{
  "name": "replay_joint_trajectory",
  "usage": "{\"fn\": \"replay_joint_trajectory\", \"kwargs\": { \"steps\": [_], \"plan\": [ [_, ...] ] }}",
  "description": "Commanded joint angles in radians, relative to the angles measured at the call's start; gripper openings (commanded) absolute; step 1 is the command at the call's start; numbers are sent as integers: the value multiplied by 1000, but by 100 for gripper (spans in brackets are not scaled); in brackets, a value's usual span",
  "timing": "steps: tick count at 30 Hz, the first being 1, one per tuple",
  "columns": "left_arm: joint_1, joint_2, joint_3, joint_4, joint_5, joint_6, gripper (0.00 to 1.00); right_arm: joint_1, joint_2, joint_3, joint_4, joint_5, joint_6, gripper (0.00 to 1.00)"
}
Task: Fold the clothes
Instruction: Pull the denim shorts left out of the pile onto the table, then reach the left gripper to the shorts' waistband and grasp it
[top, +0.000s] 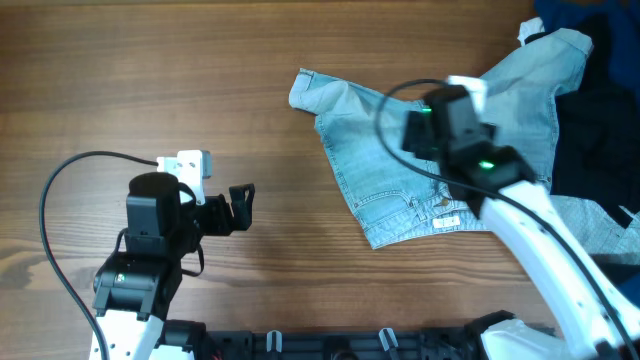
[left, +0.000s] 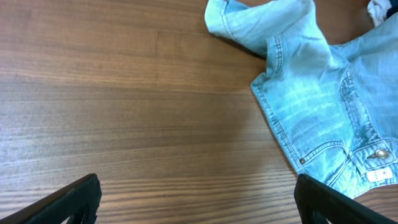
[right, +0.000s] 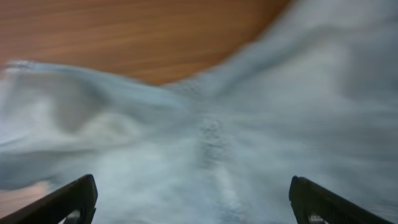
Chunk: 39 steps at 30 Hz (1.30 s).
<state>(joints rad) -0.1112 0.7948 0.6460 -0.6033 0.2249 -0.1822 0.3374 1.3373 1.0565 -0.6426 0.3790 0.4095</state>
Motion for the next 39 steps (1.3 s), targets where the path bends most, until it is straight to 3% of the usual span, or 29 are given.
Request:
{"fn": "replay_joint_trajectory", "kwargs": {
  "steps": [1, 7, 13, 19, 26, 33, 39],
  "plan": [
    [-7, 2, 20, 32, 34, -14, 100, -62, -55, 17, -87, -46, -48, 100],
    [-24, 79, 20, 56, 136, -159, 100, -106, -53, 15, -240, -34, 20, 100],
    [-148, 268, 20, 86, 138, -270, 100, -163, -60, 15, -251, -65, 67, 100],
    [-344, 489, 20, 254, 142, -489, 100, -228, -76, 15, -294, -66, 63, 100],
    [-545, 731, 20, 534, 142, -834, 100, -237, -94, 15, -300, -66, 62, 100],
    [-649, 861, 20, 733, 122, -917, 94, -237, -105, 15, -305, -66, 61, 100],
    [-708, 923, 20, 756, 58, -1046, 92, -237, -115, 15, -312, -66, 61, 100]
  ]
}}
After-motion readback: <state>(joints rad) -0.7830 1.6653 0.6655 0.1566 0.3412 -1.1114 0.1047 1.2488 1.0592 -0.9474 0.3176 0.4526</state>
